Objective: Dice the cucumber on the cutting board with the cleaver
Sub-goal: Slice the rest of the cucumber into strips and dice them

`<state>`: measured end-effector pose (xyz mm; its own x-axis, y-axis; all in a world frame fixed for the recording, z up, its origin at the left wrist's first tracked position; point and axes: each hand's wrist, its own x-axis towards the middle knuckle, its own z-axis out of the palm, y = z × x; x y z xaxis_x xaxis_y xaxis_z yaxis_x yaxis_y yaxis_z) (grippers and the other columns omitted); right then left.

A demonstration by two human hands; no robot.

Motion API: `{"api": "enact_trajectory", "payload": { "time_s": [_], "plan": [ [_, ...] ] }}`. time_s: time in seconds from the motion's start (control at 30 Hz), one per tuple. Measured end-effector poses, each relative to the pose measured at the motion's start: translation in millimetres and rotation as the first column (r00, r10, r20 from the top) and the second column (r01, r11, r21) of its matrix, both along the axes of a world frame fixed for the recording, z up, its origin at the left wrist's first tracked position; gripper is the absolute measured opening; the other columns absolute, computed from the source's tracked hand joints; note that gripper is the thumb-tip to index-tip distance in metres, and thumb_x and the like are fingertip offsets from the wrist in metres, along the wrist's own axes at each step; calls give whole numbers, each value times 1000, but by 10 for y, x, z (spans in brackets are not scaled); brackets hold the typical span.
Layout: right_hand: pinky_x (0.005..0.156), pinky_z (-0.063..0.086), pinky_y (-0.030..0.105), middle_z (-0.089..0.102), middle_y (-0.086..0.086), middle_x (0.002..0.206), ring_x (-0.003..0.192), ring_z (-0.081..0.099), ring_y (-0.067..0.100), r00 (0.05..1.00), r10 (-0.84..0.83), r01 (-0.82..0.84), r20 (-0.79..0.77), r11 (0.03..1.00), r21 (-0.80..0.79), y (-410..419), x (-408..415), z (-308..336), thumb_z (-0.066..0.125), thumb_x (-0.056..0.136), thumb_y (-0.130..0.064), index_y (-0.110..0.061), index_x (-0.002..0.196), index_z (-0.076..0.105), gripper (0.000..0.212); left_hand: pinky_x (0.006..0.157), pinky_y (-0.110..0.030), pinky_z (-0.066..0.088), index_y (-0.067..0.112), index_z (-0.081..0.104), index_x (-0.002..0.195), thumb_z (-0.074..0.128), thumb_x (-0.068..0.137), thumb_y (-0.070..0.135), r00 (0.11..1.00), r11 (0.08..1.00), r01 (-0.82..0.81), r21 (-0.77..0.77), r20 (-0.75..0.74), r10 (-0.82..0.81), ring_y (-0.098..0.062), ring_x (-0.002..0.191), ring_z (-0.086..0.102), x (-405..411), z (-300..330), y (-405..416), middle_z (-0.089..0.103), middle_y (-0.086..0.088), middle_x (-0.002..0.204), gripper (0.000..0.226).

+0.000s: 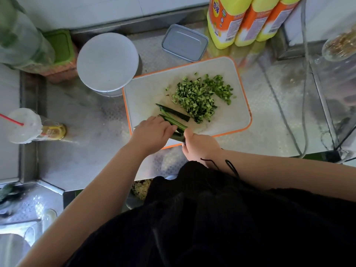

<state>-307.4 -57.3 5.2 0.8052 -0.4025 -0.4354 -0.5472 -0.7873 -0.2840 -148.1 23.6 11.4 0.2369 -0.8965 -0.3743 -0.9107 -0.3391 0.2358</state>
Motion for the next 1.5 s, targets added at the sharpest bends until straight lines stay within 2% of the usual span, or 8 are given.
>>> {"api": "enact_trajectory", "payload": {
  "time_s": [0.2,0.37,0.5,0.6,0.67,0.93,1.07,1.5],
  "plan": [
    [57,35,32,63,10,98,80,64,31,1000,20,-20,8,999,-25,5,-1,17,38,99,-26,-2,121,36,32,90,-37,36,26,52,86,15,102,49,984,970,70,231,-175,-29,-21,98,41,47,57,-263,46,-2,91,47],
    [57,36,32,64,10,97,79,64,31,997,65,-63,46,997,-53,-1,-13,61,39,98,-25,-1,123,36,35,80,-40,44,2,60,92,15,100,55,979,965,34,259,-201,20,-27,87,55,51,72,-420,56,-13,87,70],
    [53,37,31,61,6,79,64,59,30,997,-3,5,83,1000,-26,-51,-35,104,38,98,-28,-5,112,37,27,72,-33,38,12,64,95,44,101,32,981,966,-149,-214,-155,117,-22,88,50,84,189,-452,57,-2,90,29],
    [51,38,31,52,0,64,56,55,28,974,-186,181,129,982,45,-170,-68,119,37,99,-30,-9,103,37,22,78,-32,41,7,64,95,56,94,15,957,615,-264,-743,-119,266,-24,88,52,101,175,-352,62,-7,95,11],
    [52,39,31,48,-3,62,56,54,26,934,-327,314,146,943,106,-271,-104,113,38,99,-29,-10,99,37,19,79,-31,44,5,63,95,59,92,11,908,474,-352,-807,-172,382,-24,86,52,127,57,-288,60,-8,95,8],
    [51,41,33,51,-2,63,56,53,25,765,-541,483,348,841,244,-377,-238,101,48,97,-27,-9,103,44,20,102,-36,29,32,61,126,58,93,36,995,991,-49,-122,78,59,-23,126,37,105,-288,-547,54,4,128,33],
    [49,35,30,45,-9,58,51,48,22,747,-529,468,404,849,247,-370,-251,93,51,96,-26,-8,102,46,20,102,-33,26,45,58,127,57,93,37,982,992,127,-18,142,-123,-20,123,38,130,-363,-646,54,7,124,35],
    [49,38,31,45,-13,58,51,50,21,747,-545,463,380,837,291,-391,-271,47,49,97,-27,-9,104,45,19,91,-38,41,23,68,117,54,96,16,984,953,174,-248,65,-163,-27,104,55,193,-441,-570,66,-1,107,26]
  ]
}}
